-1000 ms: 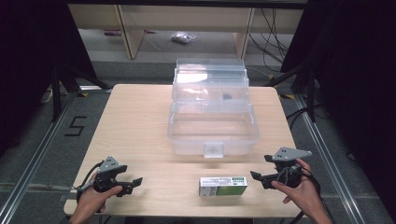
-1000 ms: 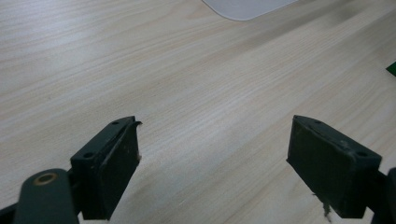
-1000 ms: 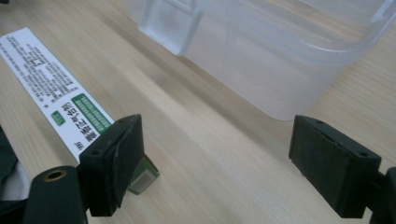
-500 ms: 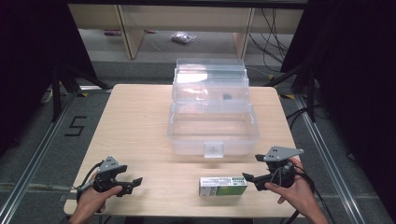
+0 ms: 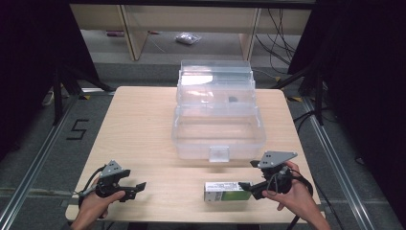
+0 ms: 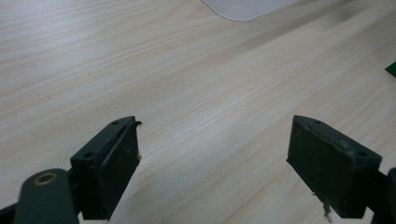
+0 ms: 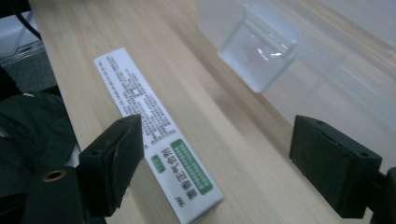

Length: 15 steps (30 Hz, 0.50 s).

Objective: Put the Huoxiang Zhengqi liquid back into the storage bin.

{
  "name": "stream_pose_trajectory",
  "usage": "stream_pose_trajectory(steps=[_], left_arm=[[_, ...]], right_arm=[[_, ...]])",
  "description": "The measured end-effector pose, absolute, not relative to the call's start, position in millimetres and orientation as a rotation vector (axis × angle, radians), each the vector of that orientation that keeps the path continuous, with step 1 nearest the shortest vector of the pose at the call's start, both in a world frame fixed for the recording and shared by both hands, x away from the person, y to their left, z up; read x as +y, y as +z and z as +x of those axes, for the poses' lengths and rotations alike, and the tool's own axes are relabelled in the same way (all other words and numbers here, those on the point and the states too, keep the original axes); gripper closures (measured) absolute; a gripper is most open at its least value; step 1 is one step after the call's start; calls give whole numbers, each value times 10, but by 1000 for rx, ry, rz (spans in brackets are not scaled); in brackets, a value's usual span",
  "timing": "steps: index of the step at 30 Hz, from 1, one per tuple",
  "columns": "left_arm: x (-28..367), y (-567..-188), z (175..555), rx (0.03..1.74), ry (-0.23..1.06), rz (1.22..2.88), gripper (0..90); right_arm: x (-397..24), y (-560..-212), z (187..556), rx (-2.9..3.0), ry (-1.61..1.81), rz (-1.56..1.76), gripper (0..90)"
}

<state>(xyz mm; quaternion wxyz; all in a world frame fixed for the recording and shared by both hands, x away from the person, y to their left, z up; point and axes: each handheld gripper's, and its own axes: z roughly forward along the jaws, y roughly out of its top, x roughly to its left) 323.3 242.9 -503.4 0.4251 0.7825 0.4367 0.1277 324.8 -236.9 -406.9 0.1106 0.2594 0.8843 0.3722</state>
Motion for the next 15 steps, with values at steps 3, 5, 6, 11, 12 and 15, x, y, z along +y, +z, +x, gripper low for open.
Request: stream_pose_trajectory(steps=[3,5,6,11,12,15], left_arm=[[2439,-5031,3235,1087,323,1967,160],[2431,-5034,3235,1091,321,1958,159],[2431,-5034,3235,1092,322,1958,159],[2443,-5028,3236,1084,325,1975,160],[2439,-5029,3235,1087,324,1970,160],[2439,-5030,3236,1086,323,1970,159]], right_arm=[[-2297,-4081,3237,2620,1075,742,187],[-2234,-4079,3230,2652,1056,710,187],[-2204,-4088,3230,2646,1063,702,187],[-2065,-4097,3228,2706,1010,633,188],[-2065,-4097,3228,2706,1010,633,188],[-1977,-4110,3237,2737,982,593,192]])
